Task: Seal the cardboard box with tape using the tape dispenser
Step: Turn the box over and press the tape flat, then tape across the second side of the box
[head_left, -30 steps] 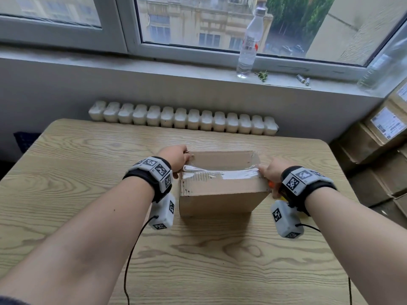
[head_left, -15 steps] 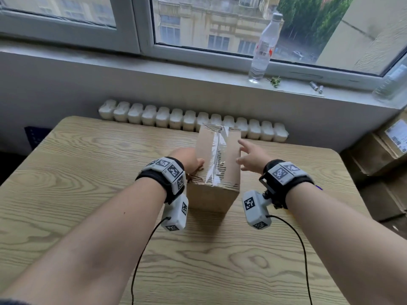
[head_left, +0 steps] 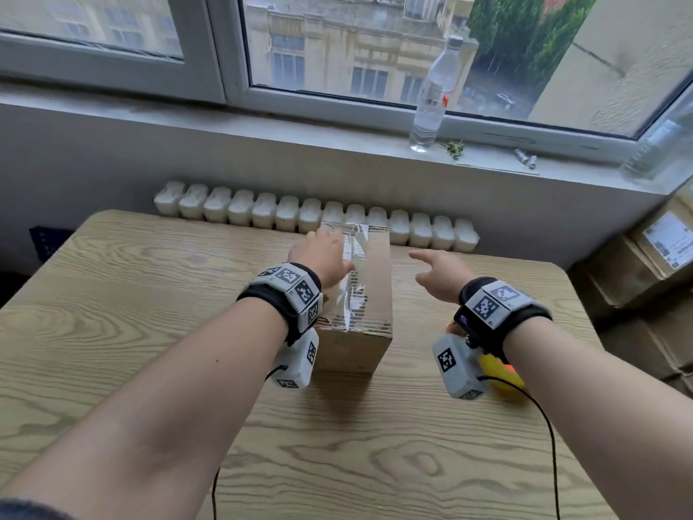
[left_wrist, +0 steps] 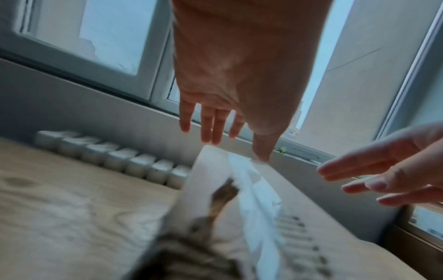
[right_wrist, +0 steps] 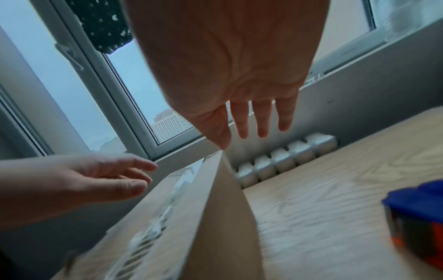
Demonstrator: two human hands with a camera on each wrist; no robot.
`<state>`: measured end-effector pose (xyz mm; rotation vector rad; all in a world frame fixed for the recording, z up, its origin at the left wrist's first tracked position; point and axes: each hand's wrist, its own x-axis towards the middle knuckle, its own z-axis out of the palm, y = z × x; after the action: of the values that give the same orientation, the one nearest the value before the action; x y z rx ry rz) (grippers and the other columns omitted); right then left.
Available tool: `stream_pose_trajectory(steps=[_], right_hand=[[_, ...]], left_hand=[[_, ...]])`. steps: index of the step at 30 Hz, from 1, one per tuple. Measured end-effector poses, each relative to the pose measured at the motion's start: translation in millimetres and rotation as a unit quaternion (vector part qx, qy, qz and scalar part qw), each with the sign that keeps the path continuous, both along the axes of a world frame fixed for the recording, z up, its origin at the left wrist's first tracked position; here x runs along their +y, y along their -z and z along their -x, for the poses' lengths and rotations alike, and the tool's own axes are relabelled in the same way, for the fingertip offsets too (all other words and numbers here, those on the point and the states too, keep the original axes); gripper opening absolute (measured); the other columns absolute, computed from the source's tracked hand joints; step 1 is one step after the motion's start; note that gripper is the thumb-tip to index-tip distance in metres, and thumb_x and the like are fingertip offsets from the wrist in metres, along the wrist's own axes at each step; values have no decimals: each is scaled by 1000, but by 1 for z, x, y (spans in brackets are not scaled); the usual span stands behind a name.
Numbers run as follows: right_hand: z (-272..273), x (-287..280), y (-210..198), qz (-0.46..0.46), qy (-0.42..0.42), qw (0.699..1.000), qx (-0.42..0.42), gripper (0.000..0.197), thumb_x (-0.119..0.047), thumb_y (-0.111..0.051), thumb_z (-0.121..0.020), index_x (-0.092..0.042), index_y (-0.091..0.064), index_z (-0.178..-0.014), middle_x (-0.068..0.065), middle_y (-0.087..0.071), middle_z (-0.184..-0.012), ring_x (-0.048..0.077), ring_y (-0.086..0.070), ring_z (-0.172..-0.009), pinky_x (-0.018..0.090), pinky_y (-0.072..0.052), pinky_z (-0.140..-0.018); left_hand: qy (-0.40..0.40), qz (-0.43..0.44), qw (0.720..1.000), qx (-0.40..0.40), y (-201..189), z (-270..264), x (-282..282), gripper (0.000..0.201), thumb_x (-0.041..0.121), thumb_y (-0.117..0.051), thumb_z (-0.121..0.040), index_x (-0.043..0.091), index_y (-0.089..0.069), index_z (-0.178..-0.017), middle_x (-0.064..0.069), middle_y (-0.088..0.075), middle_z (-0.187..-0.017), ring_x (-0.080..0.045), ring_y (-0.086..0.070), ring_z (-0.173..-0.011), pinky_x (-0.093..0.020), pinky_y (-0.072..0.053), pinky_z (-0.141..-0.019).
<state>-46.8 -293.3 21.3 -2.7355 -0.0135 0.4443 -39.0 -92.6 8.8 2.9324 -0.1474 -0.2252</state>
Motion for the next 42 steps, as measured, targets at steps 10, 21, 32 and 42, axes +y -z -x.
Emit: stream_pose_trajectory(steps=[10,21,32,42], right_hand=[[8,-138,4,45,78,996,4,43,-6,-46,-90,-21,-59,-128,8,-53,-139,26,-49,-127,30,-39,-103],[2,-210,79,23,67,994,86,47,-7,-57,-86,-21,-55,-131,3,-53,-139,21,-50,-126,31,-41,-102],[-7,-208,123,40,14,996,84,36,-3,-52,-80,-19,-63,-110,8,-67,-110,29,-60,-102,34,-49,-83],[-7,-206,117,57,22,993,104,25,-15,-59,-82,-19,-46,-103,8,-63,-99,29,-60,-89,37,-51,-77]], left_hand=[[171,-33,985,-4,0,-17,-160,49,39,-51,-91,18,-48,-135,-8,-48,-138,-26,-44,-129,-45,-32,-108],[202,-82,968,125,68,-20,-255,54,41,-52,-91,22,-42,-140,-6,-43,-143,-26,-40,-133,-44,-28,-109],[187,-80,960,194,92,-23,-259,40,34,-49,-93,18,-51,-129,-7,-55,-130,-26,-50,-122,-41,-32,-104],[168,-62,965,191,83,-22,-251,39,29,-38,-98,18,-48,-135,-6,-52,-137,-26,-48,-126,-42,-33,-106]])
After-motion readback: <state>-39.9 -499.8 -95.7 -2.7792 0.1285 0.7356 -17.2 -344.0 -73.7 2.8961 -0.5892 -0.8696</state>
